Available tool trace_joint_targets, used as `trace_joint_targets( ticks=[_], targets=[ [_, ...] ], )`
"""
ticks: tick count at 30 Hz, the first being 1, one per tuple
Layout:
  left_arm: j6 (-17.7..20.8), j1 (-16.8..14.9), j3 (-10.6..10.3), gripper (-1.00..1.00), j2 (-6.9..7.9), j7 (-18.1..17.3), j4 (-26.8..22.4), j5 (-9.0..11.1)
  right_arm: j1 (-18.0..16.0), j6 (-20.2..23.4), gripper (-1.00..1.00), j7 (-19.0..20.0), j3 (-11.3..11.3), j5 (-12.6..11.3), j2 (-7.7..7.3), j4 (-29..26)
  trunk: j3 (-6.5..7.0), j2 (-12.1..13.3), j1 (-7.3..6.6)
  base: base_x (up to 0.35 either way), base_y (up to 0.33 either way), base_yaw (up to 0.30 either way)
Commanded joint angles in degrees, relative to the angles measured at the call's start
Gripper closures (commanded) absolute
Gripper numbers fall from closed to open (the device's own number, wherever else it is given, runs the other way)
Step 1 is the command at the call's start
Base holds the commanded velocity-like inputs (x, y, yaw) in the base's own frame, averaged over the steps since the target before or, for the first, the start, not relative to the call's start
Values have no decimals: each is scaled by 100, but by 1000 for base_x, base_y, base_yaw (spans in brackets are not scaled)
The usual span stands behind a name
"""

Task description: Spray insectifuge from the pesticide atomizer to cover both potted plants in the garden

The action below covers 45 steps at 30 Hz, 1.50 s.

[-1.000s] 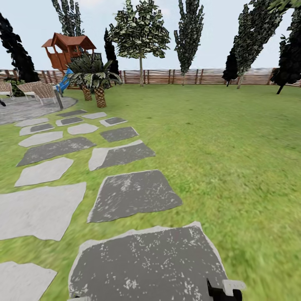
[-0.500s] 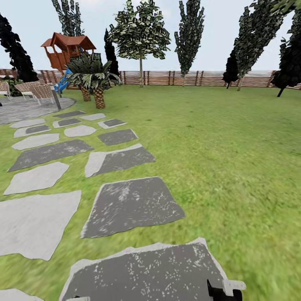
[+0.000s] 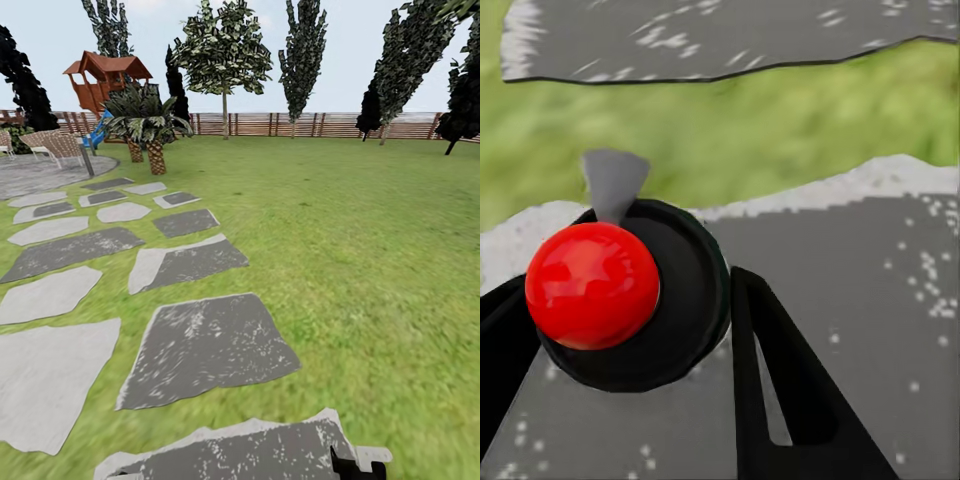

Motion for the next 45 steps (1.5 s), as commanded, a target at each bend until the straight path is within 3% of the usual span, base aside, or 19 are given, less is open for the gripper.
trace_joint_targets(
  ticks=[1,45],
  targets=[
    [-9,-2,50,100,1,-42,1,-7,-3,-20,-100,-3,-48,56,0,6,-5,-2,2,340,0,0],
    [-9,-2,50,100,1,-43,1,-9,-5,-20,-100,-3,-48,56,0,6,-5,-2,2,340,0,0]
  ],
)
